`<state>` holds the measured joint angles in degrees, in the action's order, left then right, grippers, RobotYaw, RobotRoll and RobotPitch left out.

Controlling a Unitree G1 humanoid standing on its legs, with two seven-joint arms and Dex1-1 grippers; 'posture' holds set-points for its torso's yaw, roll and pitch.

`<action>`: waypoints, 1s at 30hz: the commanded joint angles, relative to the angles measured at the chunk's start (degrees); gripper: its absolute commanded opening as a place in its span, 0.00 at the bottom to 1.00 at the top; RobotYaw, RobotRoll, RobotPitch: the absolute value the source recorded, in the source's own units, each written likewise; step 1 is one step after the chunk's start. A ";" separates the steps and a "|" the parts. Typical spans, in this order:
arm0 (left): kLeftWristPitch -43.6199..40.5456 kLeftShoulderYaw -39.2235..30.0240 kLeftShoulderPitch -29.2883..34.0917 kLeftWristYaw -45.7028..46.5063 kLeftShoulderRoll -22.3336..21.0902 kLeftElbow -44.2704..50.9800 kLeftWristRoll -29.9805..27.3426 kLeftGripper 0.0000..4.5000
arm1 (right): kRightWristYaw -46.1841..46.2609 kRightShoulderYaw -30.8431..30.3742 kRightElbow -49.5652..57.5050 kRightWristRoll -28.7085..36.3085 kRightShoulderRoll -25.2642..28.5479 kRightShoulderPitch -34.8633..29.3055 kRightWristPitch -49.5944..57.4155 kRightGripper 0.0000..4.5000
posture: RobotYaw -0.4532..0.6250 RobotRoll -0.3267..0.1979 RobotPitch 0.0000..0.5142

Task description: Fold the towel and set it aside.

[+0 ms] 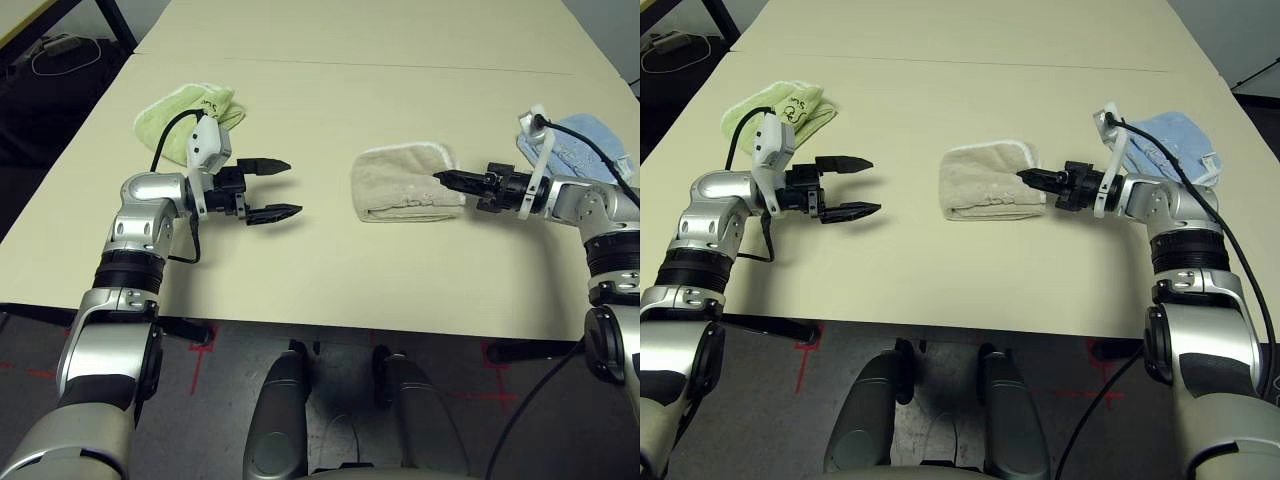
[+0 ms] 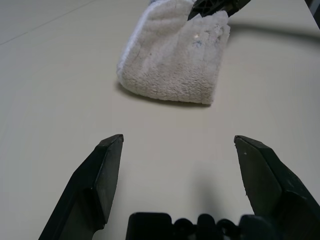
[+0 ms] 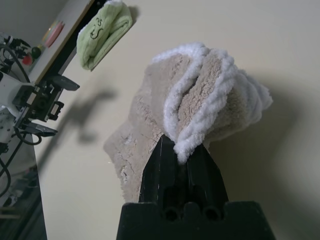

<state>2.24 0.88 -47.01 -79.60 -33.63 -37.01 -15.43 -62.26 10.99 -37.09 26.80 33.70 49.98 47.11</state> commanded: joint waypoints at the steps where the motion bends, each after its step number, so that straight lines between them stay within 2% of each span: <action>1: 0.67 0.72 -0.77 -0.95 0.00 -1.02 1.00 1.00 | 2.01 3.30 1.08 2.03 0.90 0.40 0.00 0.01 | 0.43 0.62 0.44; 6: 0.79 1.03 -1.59 -1.12 0.17 -1.70 1.34 1.00 | 10.01 9.57 1.12 3.70 -1.45 1.52 -5.90 0.01 | 0.41 0.62 0.43; 10: 1.12 1.21 -2.23 -1.28 0.54 -2.58 1.71 1.00 | 17.51 17.40 1.93 7.16 -4.82 2.54 -15.34 0.01 | 0.40 0.62 0.43; 14: 1.36 1.36 -2.66 -1.44 1.04 -3.41 2.09 1.00 | 24.01 22.06 0.11 7.92 -6.08 3.94 -25.14 0.01 | 0.39 0.62 0.44; 24: 1.50 1.12 -3.42 -1.67 1.88 -4.40 2.50 1.00 | 41.56 26.57 -7.71 6.43 -6.01 5.59 -42.38 0.01 | 0.37 0.62 0.44; 30: 1.18 0.89 -3.27 -1.44 2.00 -4.21 2.36 1.00 | 48.19 27.30 -11.48 6.13 -5.29 5.88 -46.36 0.01 | 0.37 0.62 0.44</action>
<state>3.24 1.26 -50.18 -80.52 -31.76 -41.22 -13.57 -15.55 37.28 -47.56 32.99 27.50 55.51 2.05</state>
